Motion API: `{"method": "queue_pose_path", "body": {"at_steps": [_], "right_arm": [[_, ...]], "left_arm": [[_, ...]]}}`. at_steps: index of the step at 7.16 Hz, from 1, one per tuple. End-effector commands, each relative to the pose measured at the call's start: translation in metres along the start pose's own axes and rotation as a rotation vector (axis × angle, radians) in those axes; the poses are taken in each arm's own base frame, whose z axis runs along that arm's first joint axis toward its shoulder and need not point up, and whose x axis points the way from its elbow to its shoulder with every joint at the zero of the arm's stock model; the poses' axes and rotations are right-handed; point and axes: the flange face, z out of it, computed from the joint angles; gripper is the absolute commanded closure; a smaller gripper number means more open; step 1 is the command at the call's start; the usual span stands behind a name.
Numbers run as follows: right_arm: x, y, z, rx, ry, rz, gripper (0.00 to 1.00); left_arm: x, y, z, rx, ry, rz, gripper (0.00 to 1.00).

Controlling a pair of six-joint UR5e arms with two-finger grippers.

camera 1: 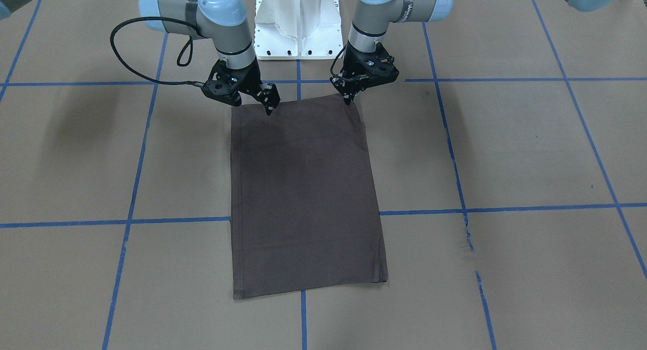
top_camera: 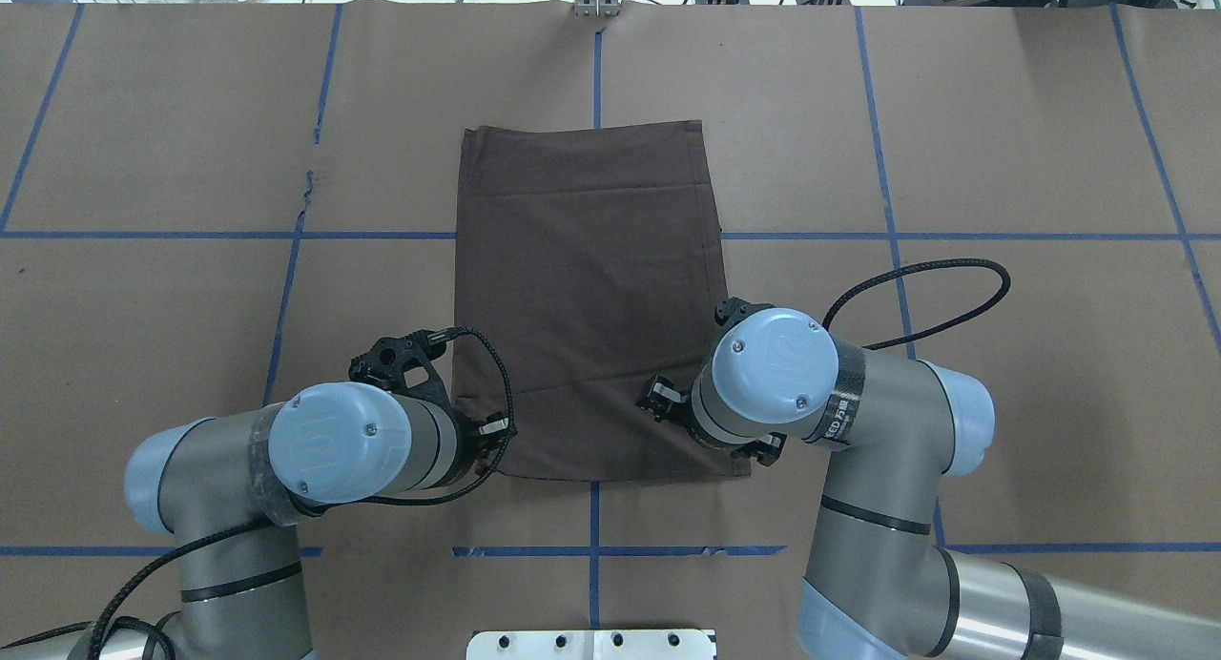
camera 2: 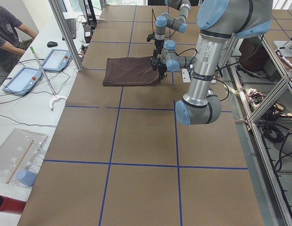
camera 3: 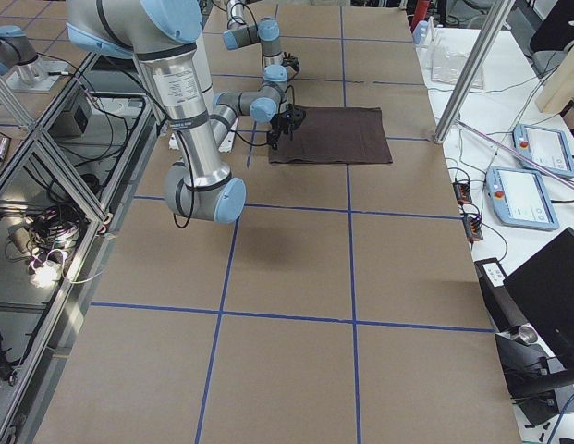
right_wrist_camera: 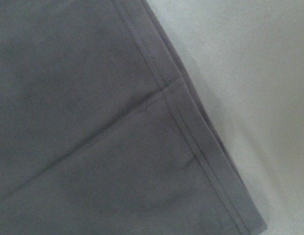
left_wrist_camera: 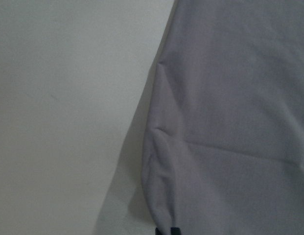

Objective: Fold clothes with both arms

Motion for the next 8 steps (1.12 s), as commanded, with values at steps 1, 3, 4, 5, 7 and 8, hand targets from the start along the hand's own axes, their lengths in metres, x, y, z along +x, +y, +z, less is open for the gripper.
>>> {"method": "queue_pose_path", "body": {"at_steps": [1,3,4,5,7,8], "right_arm": [[0.014,0.008,0.020,-0.002,0.042,0.006,0.00],[0.018,0.013,0.039,0.019,0.071,-0.003,0.00],[0.019,0.015,0.043,0.018,0.075,-0.006,0.00],[0.019,0.016,0.044,0.018,0.076,-0.009,0.00],[0.019,0.015,0.044,0.019,0.072,-0.008,0.00],[0.020,0.015,0.046,0.018,0.076,-0.009,0.01]], "left_arm": [[0.001,-0.002,-0.003,0.002,0.005,-0.001,1.00],[0.001,-0.003,-0.003,0.001,0.005,-0.002,1.00],[0.001,-0.003,-0.003,0.001,0.005,-0.002,1.00],[0.001,-0.004,-0.003,0.003,0.005,-0.003,1.00],[0.001,-0.007,-0.005,0.006,0.008,-0.006,1.00],[0.002,-0.008,-0.006,0.007,0.010,-0.007,1.00]]}}
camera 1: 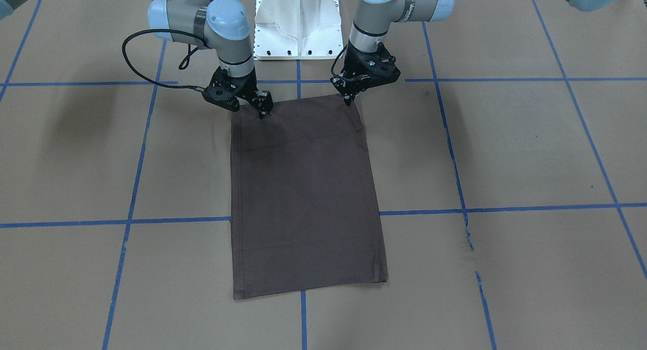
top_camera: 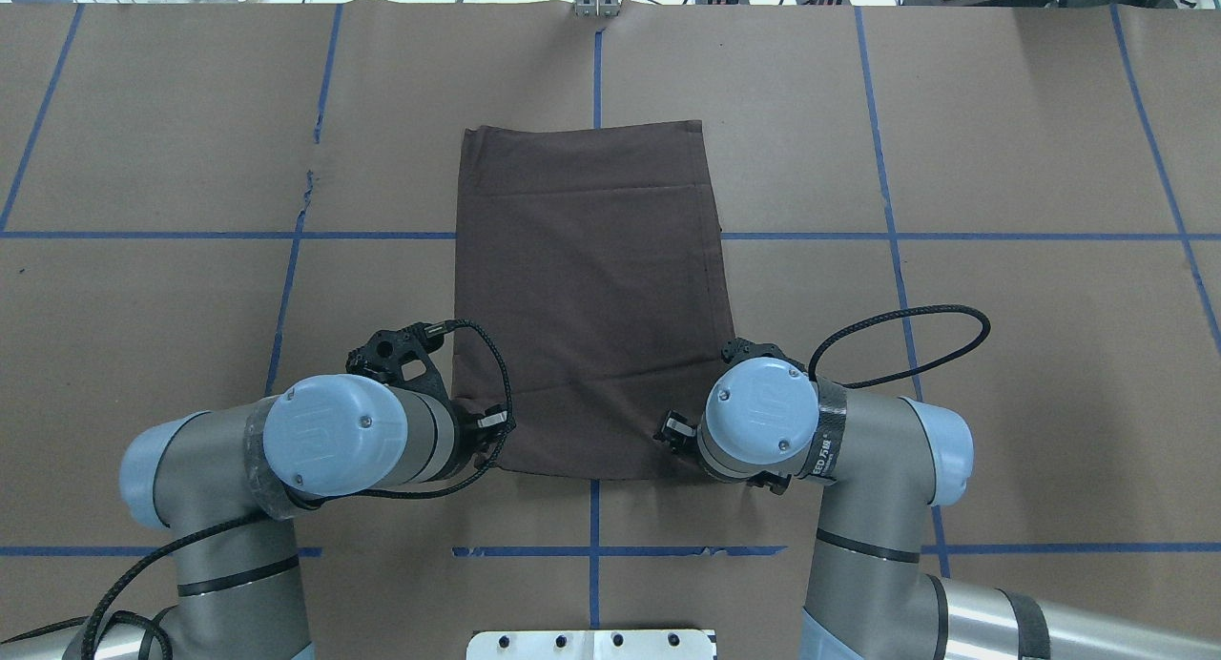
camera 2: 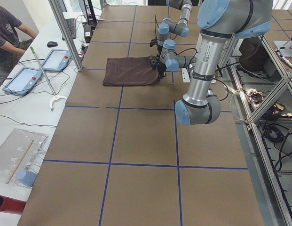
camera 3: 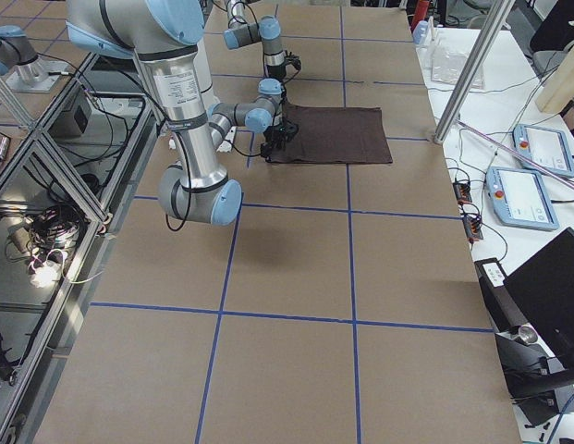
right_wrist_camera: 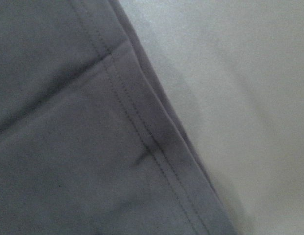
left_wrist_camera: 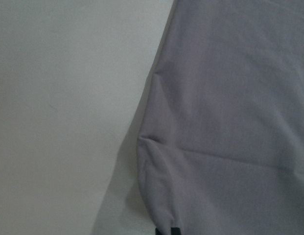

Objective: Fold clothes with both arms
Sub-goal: 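Grasp both near corners of the shirt with both grippers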

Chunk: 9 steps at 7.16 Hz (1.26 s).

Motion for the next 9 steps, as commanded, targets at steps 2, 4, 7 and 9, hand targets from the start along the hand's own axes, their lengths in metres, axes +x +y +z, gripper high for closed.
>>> {"method": "queue_pose_path", "body": {"at_steps": [2,4,7,9], "right_arm": [[0.000,0.000,0.002,0.000,0.002,0.000,0.53],[0.000,0.001,0.001,0.000,0.001,-0.004,0.89],[-0.008,0.001,-0.005,-0.003,-0.014,-0.004,1.00],[-0.010,0.000,-0.008,-0.002,-0.020,-0.003,1.00]], "left_arm": [[0.001,-0.002,-0.001,0.002,0.000,-0.002,1.00],[0.001,-0.004,-0.001,0.004,0.001,-0.004,1.00],[0.001,-0.006,-0.002,0.007,0.000,-0.006,1.00],[0.001,-0.006,-0.002,0.007,0.000,-0.006,1.00]]}}
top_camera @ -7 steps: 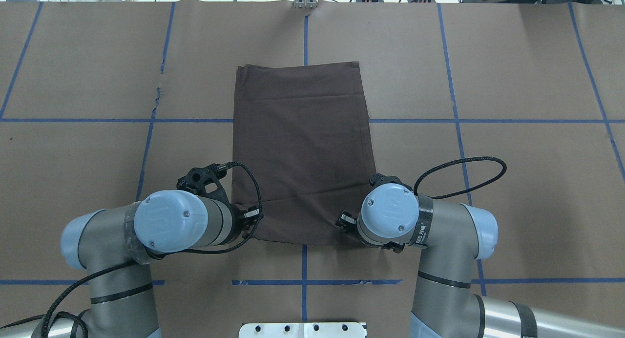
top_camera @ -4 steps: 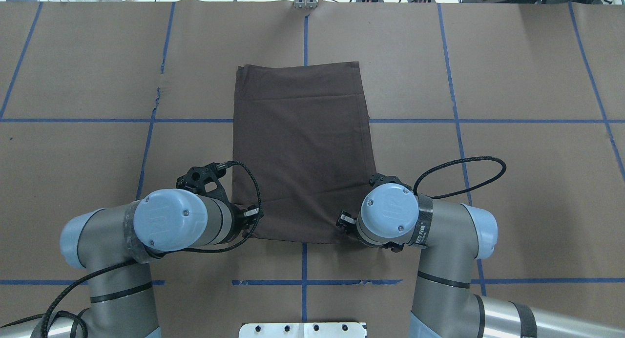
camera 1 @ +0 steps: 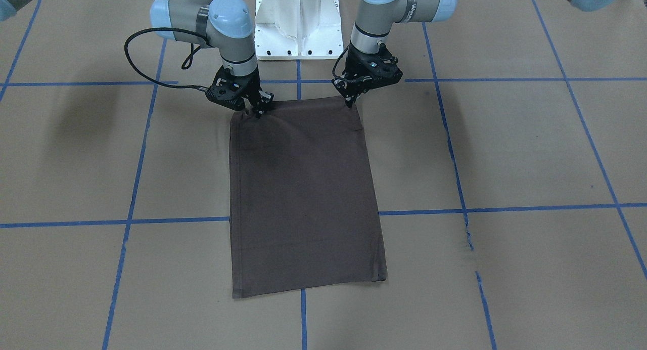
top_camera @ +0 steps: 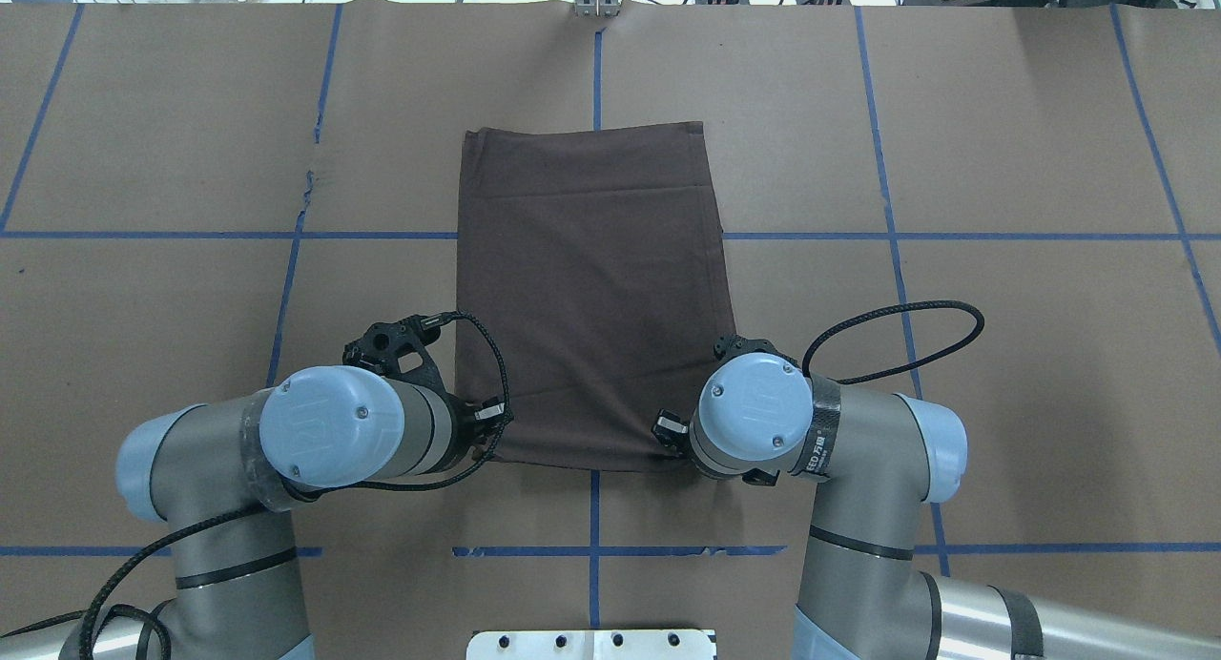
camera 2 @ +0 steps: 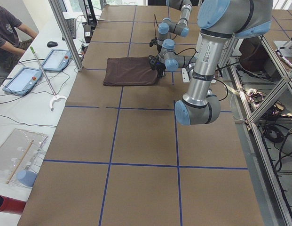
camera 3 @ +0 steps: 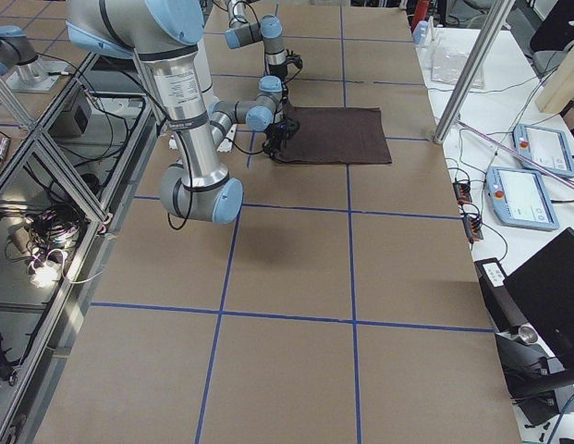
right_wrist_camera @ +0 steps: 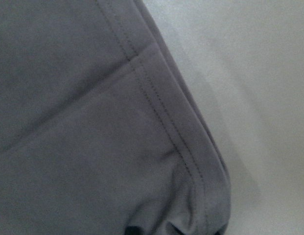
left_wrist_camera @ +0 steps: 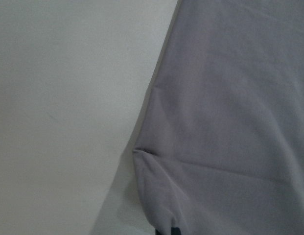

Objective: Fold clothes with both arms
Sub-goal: 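Grasp both near corners of the shirt with both grippers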

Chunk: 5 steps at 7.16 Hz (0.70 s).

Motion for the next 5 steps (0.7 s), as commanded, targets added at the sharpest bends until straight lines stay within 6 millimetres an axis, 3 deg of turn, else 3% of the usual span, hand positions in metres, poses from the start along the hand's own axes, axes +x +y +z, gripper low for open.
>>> {"method": "queue_pose_path", "body": {"at_steps": [1,5], "right_arm": [[-0.005,-0.003,-0.005,0.002,-0.011,0.004,1.00],[-0.016,-0.002,-0.014,0.002,-0.035,0.007,1.00]], "left_arm": [[0.001,0.000,0.000,0.000,0.000,0.000,1.00],[0.001,0.000,0.000,-0.002,0.003,-0.001,1.00]]}}
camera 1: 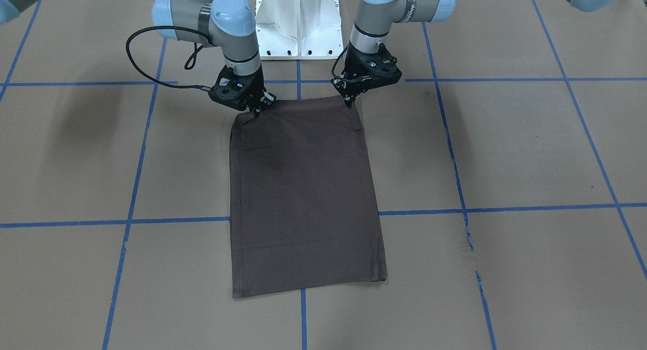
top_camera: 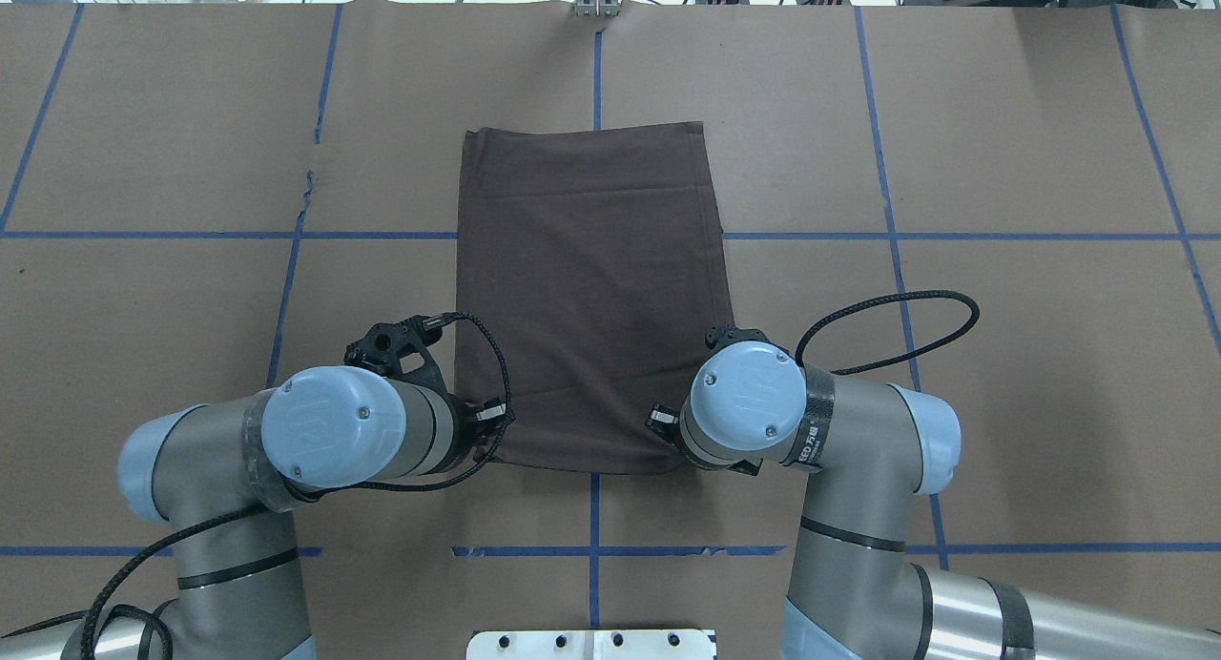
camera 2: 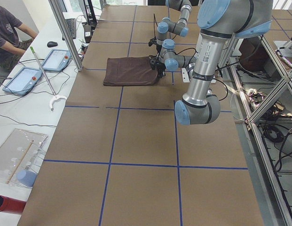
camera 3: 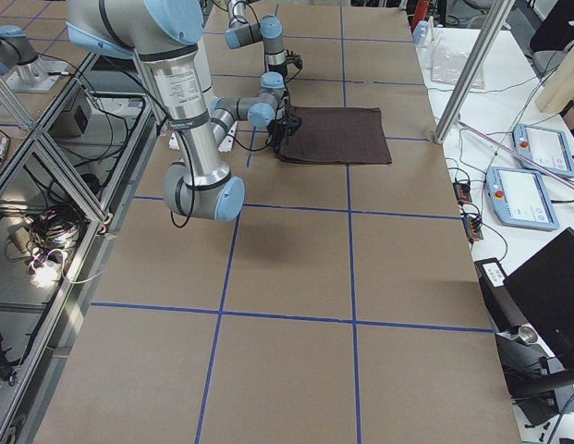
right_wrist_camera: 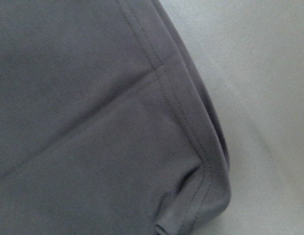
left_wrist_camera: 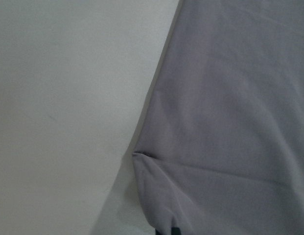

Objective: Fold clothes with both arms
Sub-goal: 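Grasp both near corners of the shirt with both grippers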

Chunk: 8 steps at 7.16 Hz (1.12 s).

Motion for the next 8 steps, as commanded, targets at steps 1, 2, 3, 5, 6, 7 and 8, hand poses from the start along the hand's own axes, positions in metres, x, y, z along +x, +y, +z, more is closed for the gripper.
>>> {"method": "queue_pose_path", "body": {"at_steps": [1,2,3,5,6,7,8], "right_arm": [[-0.005,0.001,-0.004,-0.001,-0.010,0.000,1.00],[-0.005,-0.006,-0.008,0.005,-0.016,0.002,1.00],[-0.007,-0.010,-0.015,-0.010,-0.025,0.002,1.00],[-0.001,-0.003,-0.053,-0.084,-0.077,-0.009,1.00],[0.015,0.003,-0.072,-0.131,-0.096,-0.021,1.00],[0.025,0.006,-0.087,-0.162,-0.113,-0.032,1.00],[0.030,0.010,-0.096,-0.188,-0.122,-0.045,1.00]], "left_arm": [[0.000,-0.001,0.000,0.000,0.001,0.000,1.00],[0.000,-0.001,-0.001,0.001,0.002,-0.001,1.00],[0.001,-0.004,-0.004,0.003,0.006,-0.003,1.00],[0.001,-0.002,-0.031,-0.002,0.018,0.015,1.00],[0.003,0.004,-0.055,-0.011,0.036,0.023,1.00],[0.004,0.011,-0.068,-0.019,0.042,0.029,1.00],[0.004,0.023,-0.083,-0.037,0.044,0.041,1.00]]}}
